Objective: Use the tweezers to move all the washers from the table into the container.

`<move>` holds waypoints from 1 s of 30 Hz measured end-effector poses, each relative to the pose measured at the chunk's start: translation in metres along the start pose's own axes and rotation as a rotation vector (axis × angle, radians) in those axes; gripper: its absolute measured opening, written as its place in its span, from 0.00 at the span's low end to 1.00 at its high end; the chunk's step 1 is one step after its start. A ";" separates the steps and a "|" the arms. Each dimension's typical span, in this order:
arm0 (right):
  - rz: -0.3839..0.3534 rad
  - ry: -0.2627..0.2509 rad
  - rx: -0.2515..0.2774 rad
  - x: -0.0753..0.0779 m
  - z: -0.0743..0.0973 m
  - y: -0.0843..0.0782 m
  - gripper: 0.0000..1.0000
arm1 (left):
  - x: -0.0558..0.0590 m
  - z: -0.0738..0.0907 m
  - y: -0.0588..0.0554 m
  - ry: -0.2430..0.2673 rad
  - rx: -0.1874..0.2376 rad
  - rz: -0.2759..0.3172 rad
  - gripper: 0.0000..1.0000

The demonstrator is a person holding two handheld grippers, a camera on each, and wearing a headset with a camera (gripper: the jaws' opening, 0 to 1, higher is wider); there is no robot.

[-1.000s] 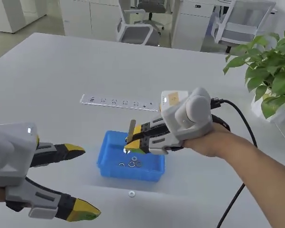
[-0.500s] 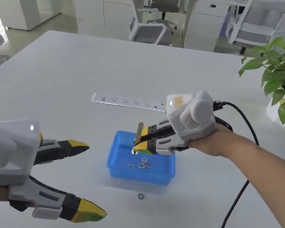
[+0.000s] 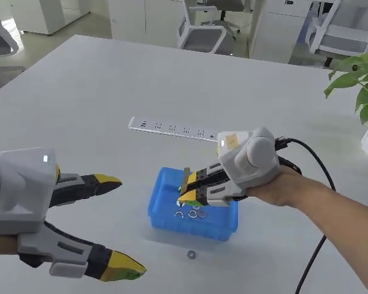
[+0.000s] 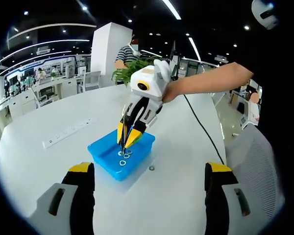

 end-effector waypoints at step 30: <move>-0.036 0.031 0.014 0.010 -0.037 -0.021 0.09 | -0.017 -0.014 0.002 -0.009 -0.010 0.000 0.95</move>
Point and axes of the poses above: the centre of the closed fingertips' face, and the gripper's own axes: z roughly backward along the fingers, x roughly to its right, y roughly out of its top, the point moved 2 cm from there along z, roughly backward along the fingers, and after that the axes turned 2 degrees about -y, right-handed, at the moved point
